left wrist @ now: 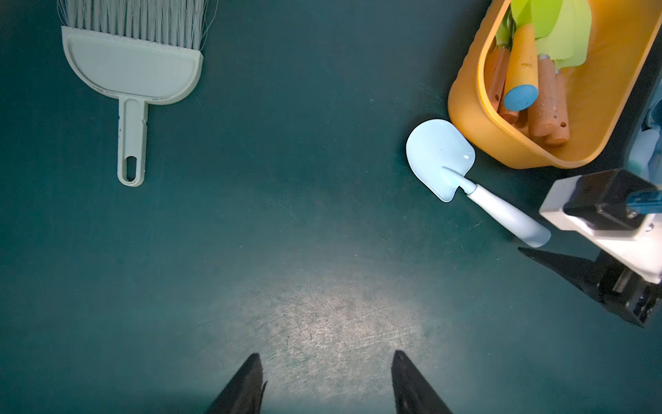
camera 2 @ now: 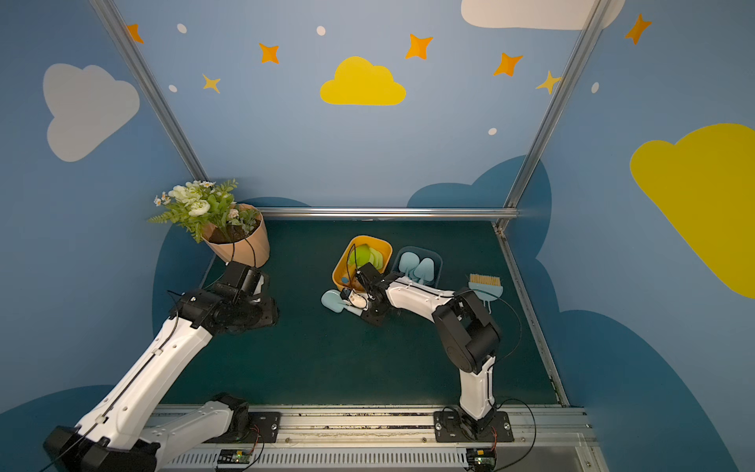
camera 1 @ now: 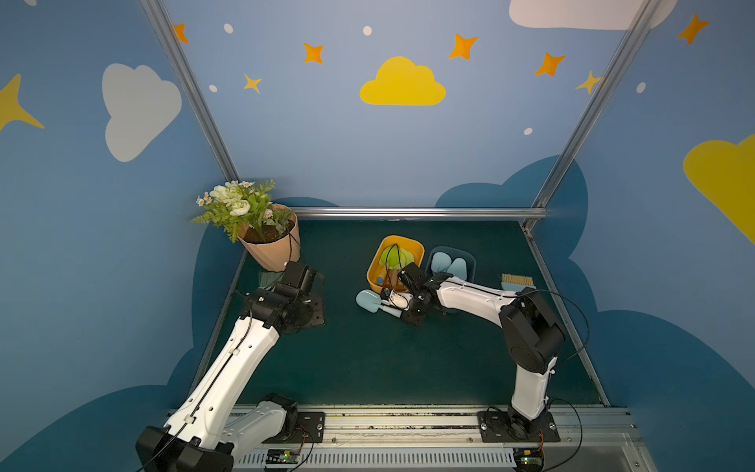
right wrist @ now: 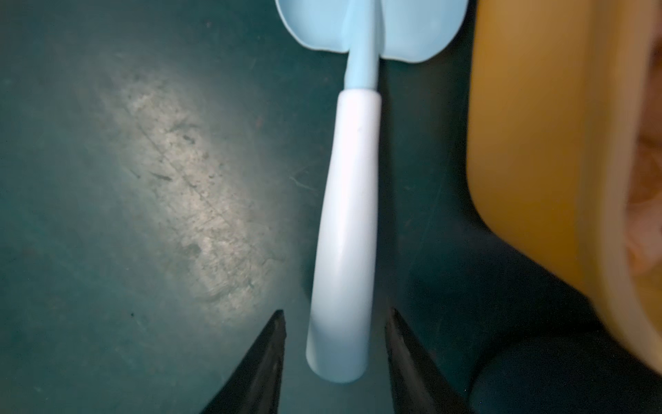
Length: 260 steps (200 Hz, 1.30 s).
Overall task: Sort the small shovels by color and place them into the storage box
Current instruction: Pick up the shovel from the center of the board.
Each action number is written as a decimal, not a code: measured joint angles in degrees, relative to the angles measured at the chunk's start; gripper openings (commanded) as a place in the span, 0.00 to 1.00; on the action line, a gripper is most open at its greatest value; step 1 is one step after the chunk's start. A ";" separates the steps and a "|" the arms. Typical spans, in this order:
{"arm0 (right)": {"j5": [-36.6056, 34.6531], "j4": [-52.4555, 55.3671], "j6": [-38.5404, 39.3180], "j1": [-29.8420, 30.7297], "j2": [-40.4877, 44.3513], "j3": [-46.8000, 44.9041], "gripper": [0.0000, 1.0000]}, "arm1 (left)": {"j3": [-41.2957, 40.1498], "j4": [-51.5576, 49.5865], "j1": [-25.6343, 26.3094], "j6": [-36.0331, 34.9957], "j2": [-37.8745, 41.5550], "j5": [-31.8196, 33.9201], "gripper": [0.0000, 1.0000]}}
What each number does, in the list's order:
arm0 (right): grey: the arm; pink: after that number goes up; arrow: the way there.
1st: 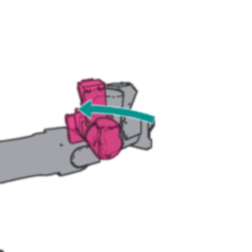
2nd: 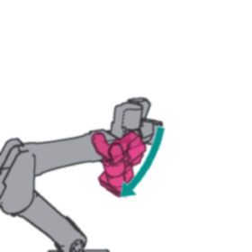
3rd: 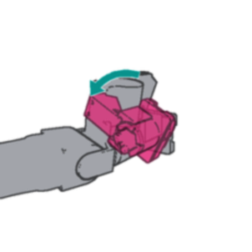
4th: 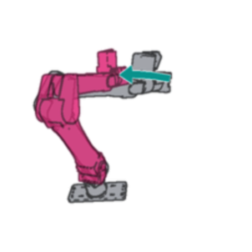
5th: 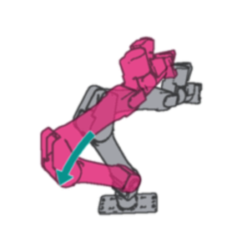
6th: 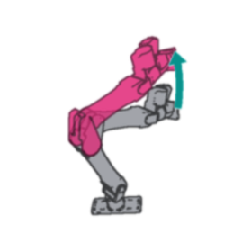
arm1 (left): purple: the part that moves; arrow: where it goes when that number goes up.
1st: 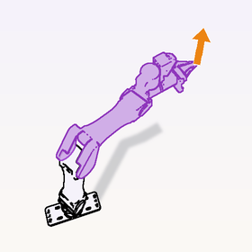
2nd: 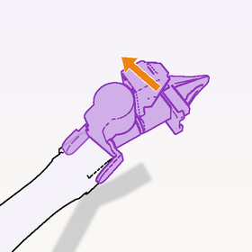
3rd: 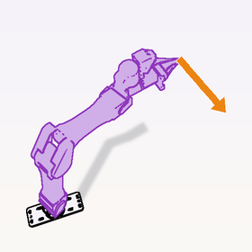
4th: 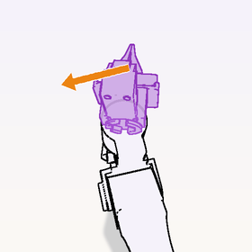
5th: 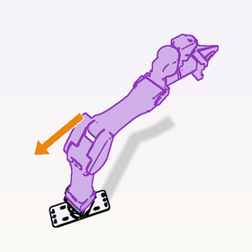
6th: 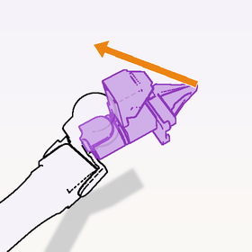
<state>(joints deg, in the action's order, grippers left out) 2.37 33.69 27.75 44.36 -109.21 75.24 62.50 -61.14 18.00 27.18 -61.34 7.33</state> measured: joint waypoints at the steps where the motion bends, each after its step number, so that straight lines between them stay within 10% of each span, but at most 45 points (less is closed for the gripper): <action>1: -0.04 0.04 -0.09 0.00 -0.02 0.11 0.47 | 0.00 0.00 0.00 0.00 0.00 0.00 0.50; 107: -0.20 3.13 -4.04 -0.44 -5.01 3.80 0.46 | 0.00 -0.20 -0.57 -0.42 0.72 0.20 0.50; 260: 1.33 5.57 -7.19 -0.15 -2.64 1.57 0.00 | 0.00 -1.44 -1.03 -0.39 2.49 0.39 0.50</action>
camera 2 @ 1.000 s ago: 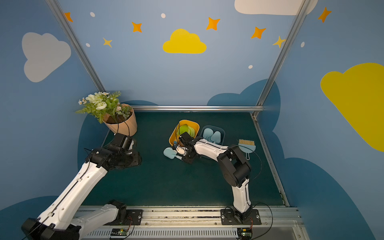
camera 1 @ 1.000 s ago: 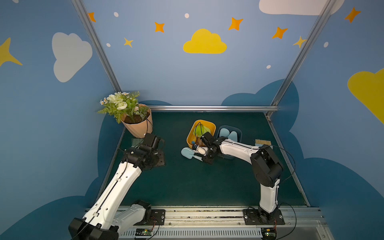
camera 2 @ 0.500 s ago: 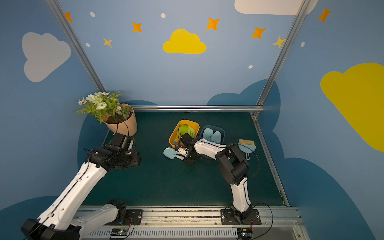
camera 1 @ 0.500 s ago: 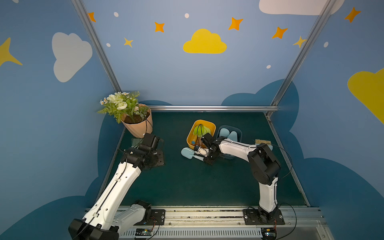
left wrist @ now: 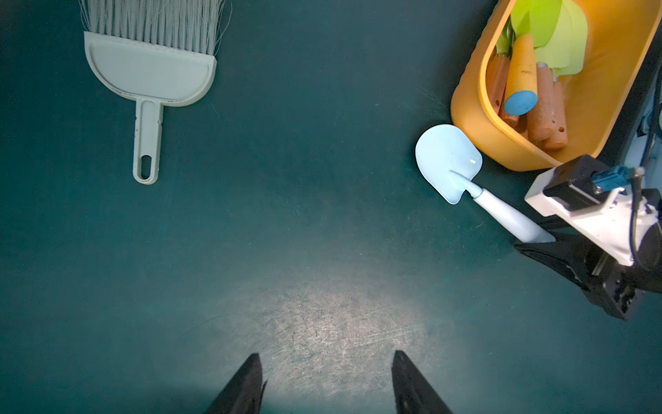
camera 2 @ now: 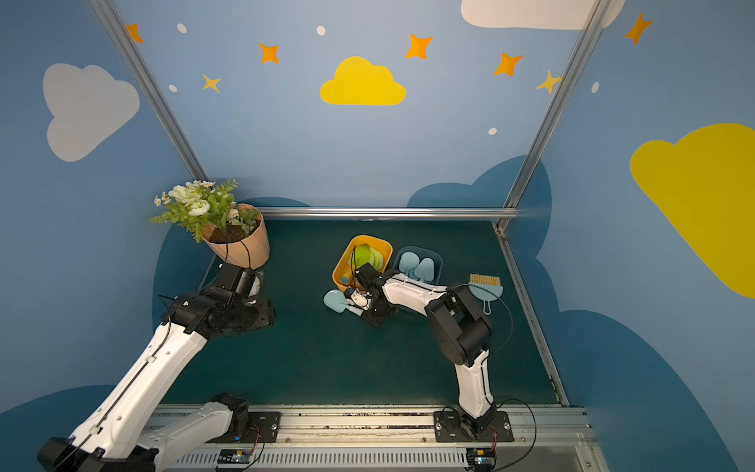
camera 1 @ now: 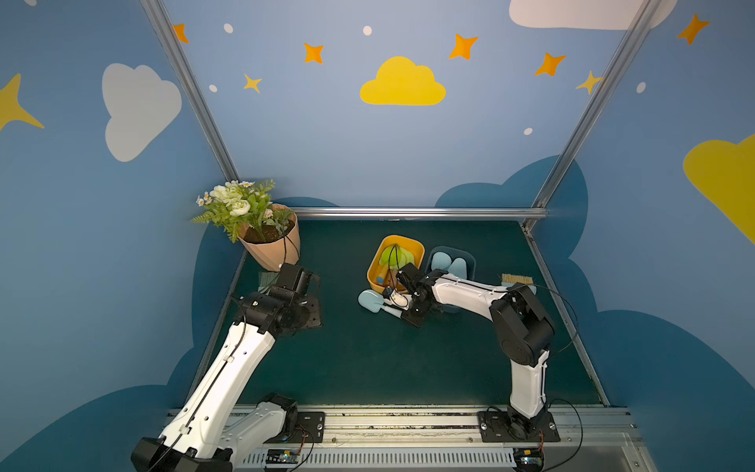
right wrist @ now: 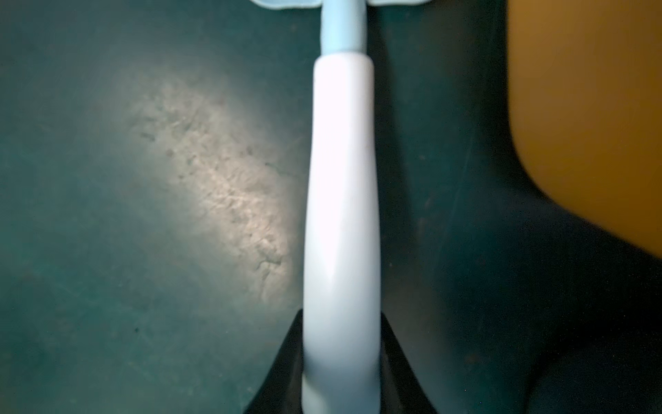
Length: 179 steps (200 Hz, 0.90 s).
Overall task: Sort the small shovels by color and place them into the storage box
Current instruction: Pick up the shovel from the center of the board, then place the shovel in the storage box.
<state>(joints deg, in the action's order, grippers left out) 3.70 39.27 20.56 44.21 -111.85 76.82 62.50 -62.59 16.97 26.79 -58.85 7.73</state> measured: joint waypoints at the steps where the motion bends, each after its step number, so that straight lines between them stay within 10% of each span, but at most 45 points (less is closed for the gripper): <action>1: 0.02 0.04 -0.02 0.09 0.13 -0.15 0.00 | 0.00 -0.02 0.00 0.00 0.02 0.00 0.50; 179: -2.62 17.62 -17.77 12.24 26.56 -4.85 0.00 | 1.57 -4.85 -0.09 2.05 4.48 -0.26 0.50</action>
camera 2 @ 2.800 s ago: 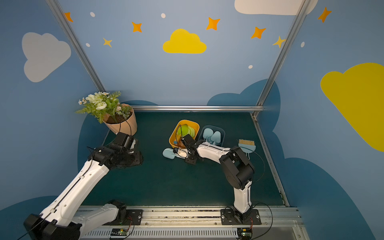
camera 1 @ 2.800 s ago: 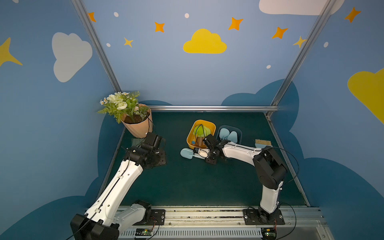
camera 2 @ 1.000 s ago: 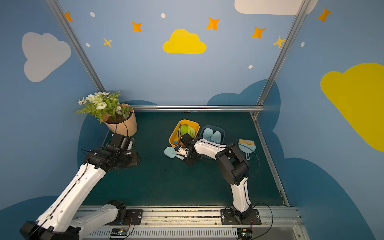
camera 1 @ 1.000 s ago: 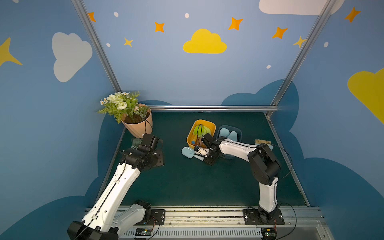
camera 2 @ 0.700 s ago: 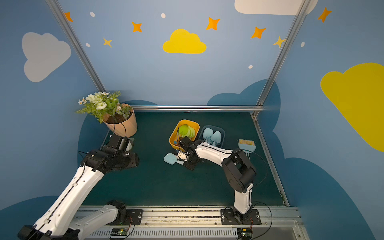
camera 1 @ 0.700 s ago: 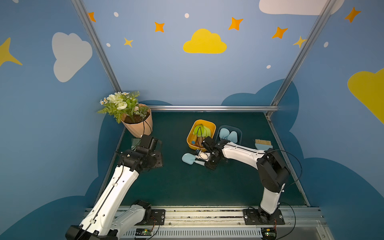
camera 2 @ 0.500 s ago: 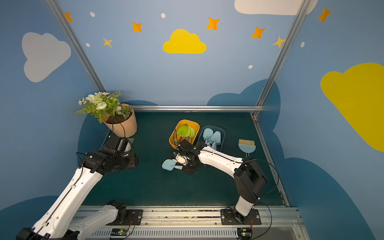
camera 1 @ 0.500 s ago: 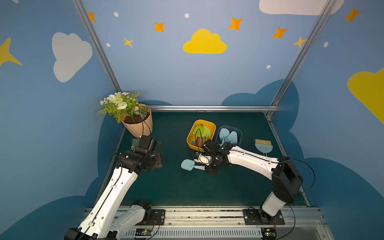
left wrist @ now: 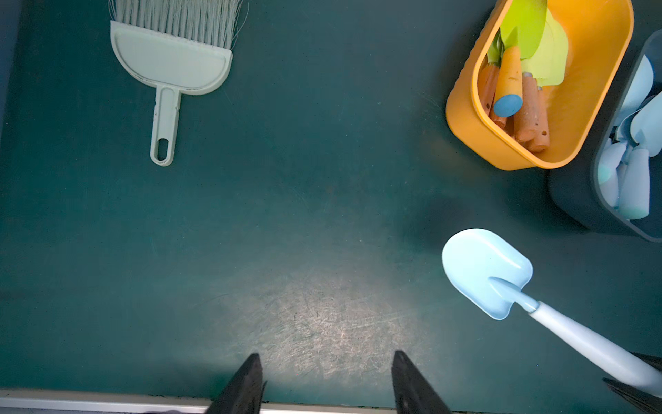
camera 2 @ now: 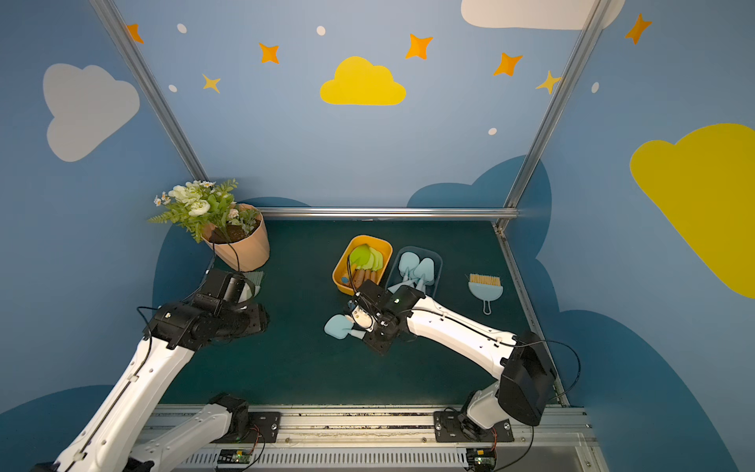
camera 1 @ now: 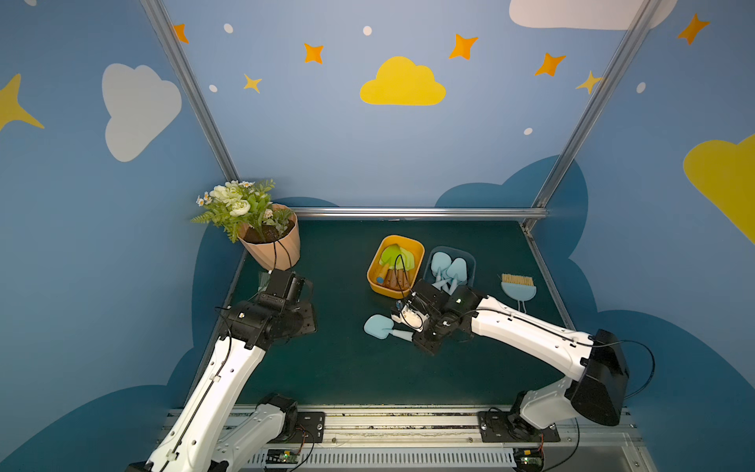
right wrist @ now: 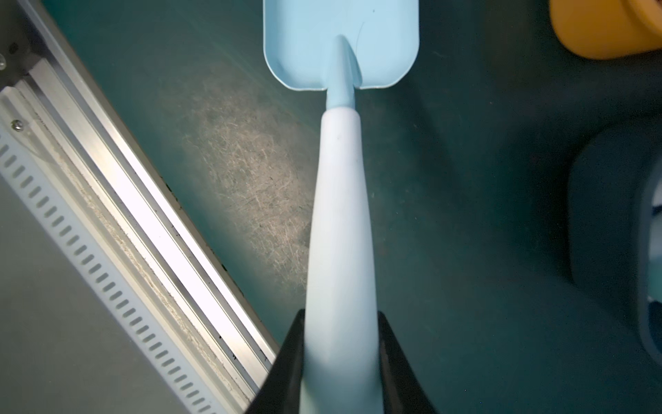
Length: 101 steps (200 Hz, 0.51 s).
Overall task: Sort the small shovels by color and place them into the storage box
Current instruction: Place the shovel in the storage box.
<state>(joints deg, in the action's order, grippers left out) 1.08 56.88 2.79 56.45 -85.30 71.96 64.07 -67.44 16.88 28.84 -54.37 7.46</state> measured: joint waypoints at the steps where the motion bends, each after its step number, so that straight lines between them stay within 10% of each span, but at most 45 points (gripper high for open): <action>1: -0.24 0.17 -0.42 -0.02 0.02 0.22 0.00 | 0.00 -0.02 0.00 0.02 0.02 0.00 0.50; 101: -16.72 10.99 -33.44 -13.05 6.27 12.39 0.00 | 1.90 -0.72 0.00 1.16 0.48 -0.24 0.50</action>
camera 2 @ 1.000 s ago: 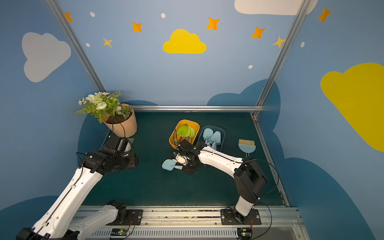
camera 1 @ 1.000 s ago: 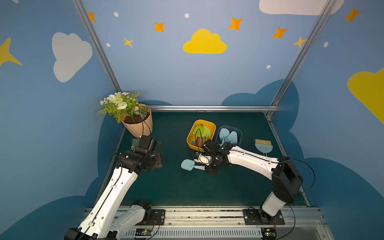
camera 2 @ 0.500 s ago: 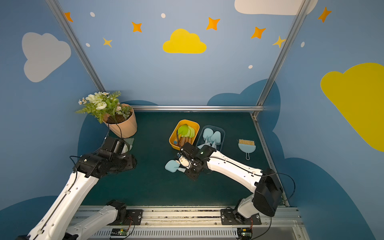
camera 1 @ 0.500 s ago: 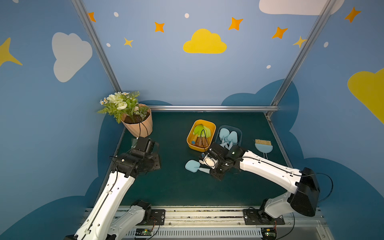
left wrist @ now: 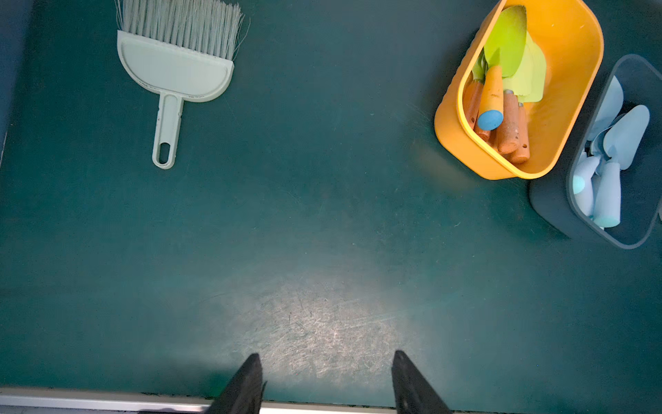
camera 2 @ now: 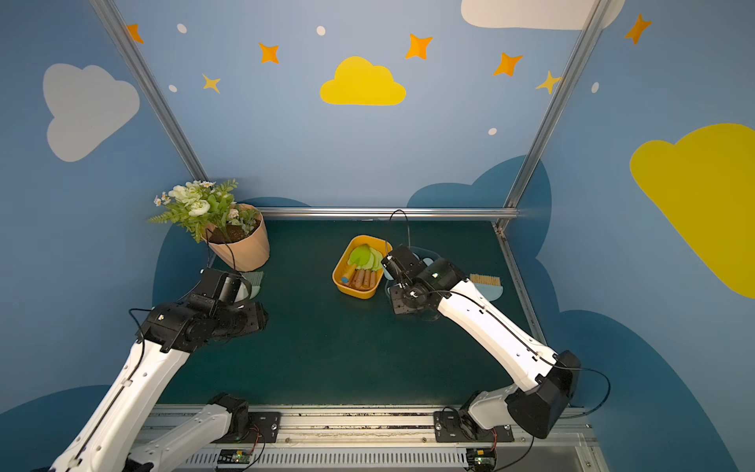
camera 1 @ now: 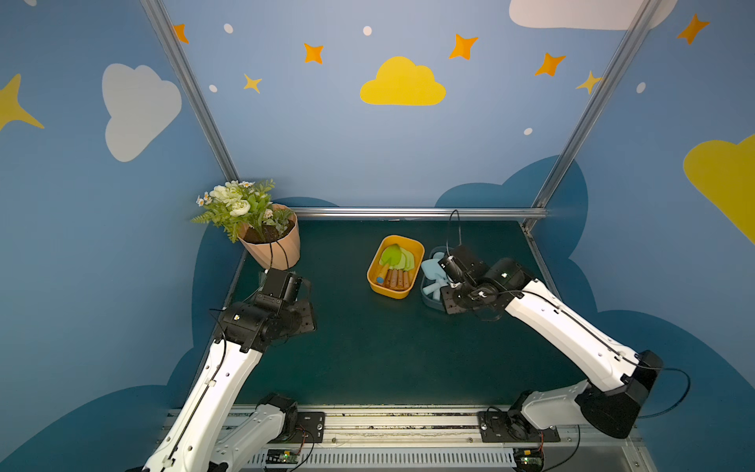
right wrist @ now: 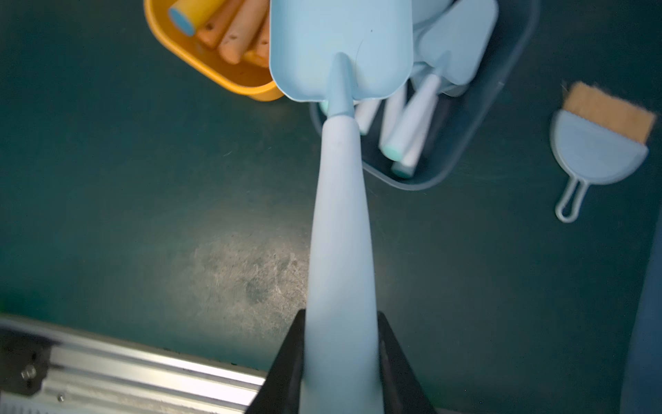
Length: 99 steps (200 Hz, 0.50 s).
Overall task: Sort the small shovels by color and place them into the storage box
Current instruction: Place the shovel in the storage box.
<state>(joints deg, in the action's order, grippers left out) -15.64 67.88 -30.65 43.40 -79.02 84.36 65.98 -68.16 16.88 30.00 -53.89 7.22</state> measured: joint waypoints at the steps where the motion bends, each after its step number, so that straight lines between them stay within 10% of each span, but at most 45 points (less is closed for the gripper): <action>1: -0.15 0.09 -0.66 -0.26 0.13 0.00 0.00 | 0.00 0.00 0.00 0.00 0.00 0.00 0.50; 99: 5.42 0.39 -14.45 -13.27 -4.17 0.02 0.00 | 0.02 0.52 0.00 -0.15 -1.62 -1.09 0.50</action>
<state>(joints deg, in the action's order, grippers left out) -10.22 68.27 -45.10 30.13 -83.20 84.38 66.00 -67.64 16.88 29.85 -55.51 6.13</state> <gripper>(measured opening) 0.251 0.500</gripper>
